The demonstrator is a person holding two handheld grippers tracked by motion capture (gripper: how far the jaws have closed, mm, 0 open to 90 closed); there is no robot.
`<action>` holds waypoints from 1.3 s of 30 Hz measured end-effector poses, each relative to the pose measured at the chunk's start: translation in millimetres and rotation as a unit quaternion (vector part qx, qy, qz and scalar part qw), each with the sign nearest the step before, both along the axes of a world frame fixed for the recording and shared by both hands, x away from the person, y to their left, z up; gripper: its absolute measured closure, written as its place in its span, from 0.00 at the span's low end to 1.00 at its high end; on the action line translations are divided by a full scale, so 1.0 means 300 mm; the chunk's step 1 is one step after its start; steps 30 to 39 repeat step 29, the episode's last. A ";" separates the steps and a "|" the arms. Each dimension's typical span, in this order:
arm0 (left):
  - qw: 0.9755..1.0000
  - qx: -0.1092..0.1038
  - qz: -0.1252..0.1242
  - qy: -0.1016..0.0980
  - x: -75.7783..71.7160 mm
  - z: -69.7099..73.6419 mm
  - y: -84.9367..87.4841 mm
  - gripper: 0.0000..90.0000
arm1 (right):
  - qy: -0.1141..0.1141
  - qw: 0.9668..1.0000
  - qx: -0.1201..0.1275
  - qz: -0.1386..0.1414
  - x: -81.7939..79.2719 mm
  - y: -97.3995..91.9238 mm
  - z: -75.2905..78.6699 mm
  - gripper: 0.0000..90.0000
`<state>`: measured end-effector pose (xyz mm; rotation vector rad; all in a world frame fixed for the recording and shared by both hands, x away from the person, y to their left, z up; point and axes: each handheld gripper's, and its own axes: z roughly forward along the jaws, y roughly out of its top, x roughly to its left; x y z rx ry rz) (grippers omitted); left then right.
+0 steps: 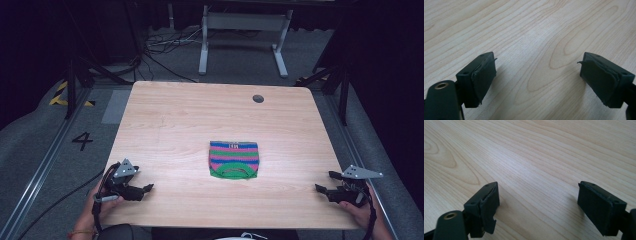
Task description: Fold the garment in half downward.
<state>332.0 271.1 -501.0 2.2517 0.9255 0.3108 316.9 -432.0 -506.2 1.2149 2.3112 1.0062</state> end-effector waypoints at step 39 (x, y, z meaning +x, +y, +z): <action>0.999 0.015 0.030 0.014 0.025 -0.004 -0.017 0.00 | 0.002 1.000 -0.001 -0.010 0.001 0.000 0.000 0.18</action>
